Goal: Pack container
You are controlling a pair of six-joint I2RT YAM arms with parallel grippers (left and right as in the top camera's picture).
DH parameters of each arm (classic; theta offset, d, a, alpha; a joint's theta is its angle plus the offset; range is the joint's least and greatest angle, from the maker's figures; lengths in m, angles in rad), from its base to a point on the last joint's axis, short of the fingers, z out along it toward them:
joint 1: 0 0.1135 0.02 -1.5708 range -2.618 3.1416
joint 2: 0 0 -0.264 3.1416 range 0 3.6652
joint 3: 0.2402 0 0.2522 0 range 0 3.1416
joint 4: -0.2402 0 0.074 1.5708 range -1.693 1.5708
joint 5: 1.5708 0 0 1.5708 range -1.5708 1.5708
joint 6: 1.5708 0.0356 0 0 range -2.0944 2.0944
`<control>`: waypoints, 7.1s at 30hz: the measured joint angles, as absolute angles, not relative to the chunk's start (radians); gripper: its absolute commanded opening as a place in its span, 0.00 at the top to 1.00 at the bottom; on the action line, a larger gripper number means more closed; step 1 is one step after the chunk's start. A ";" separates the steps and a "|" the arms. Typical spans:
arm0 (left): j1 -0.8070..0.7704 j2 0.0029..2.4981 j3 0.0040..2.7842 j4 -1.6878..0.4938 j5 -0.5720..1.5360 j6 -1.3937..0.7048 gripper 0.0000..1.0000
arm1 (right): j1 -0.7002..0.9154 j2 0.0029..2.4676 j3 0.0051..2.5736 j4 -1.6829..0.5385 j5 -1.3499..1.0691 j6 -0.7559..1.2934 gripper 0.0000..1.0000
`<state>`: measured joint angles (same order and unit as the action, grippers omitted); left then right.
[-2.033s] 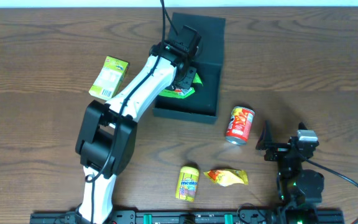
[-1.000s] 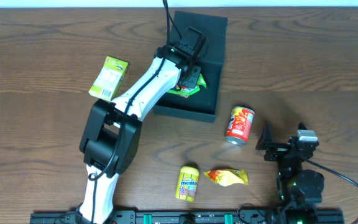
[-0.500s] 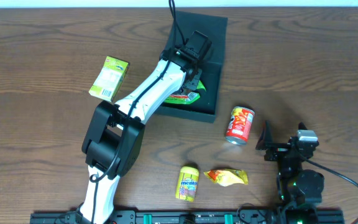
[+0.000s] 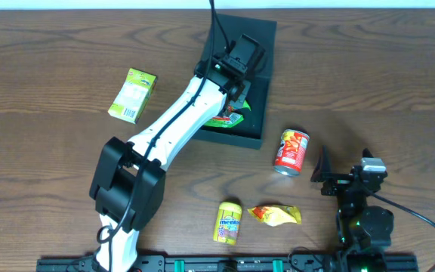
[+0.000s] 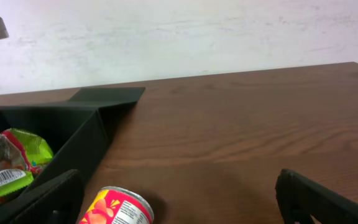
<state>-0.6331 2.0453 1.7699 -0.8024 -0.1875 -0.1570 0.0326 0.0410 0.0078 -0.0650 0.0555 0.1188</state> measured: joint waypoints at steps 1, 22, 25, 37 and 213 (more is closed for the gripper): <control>-0.633 2.046 1.770 -0.802 -0.187 -0.157 0.94 | 0.033 0.041 0.008 -0.065 0.056 0.119 0.01; -0.632 2.142 1.602 -0.611 -0.133 -0.179 0.94 | 0.033 0.041 0.008 -0.065 0.056 0.119 0.01; -0.632 2.142 1.573 -0.575 -0.139 -0.181 0.94 | 0.033 0.041 0.008 -0.065 0.056 0.119 0.01; -0.634 2.120 1.558 -0.644 -0.165 -0.183 0.94 | 0.033 0.041 0.008 -0.065 0.056 0.119 0.01; -0.716 1.613 1.588 -1.174 0.019 -0.351 0.05 | 0.032 0.041 0.008 -0.065 0.055 0.119 0.01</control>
